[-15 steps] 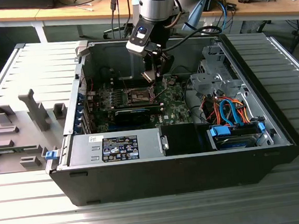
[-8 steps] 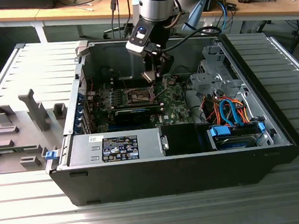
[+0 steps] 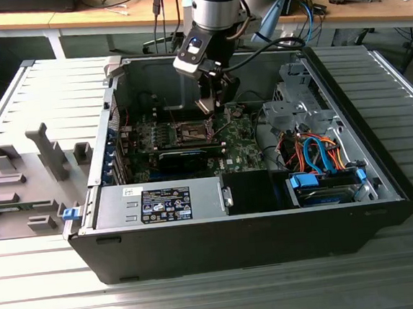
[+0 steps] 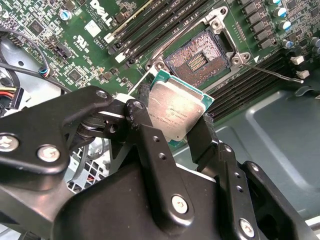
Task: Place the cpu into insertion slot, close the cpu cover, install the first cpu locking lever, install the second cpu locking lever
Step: 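Place the cpu into insertion slot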
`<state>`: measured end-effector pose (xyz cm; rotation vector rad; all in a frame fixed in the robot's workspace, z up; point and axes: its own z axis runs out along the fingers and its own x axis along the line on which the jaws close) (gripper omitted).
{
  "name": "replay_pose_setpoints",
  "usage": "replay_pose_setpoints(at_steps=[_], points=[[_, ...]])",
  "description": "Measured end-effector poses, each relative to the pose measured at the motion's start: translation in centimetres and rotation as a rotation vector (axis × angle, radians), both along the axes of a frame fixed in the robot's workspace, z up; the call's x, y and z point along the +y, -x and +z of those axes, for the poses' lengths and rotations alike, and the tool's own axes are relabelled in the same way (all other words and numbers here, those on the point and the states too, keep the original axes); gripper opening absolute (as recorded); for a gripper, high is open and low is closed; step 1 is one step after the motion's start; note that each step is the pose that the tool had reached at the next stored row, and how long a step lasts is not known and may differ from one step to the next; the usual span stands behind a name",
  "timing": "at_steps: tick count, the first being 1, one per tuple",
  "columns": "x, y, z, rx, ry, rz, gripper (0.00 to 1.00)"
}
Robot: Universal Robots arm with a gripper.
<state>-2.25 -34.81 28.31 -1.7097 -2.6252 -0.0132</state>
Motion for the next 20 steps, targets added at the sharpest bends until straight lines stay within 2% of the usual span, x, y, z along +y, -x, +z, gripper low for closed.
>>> replay_pose_setpoints(at_steps=[20], points=[[0.0, 0.0, -0.23, 0.0, 0.0002, -0.025, 0.55]])
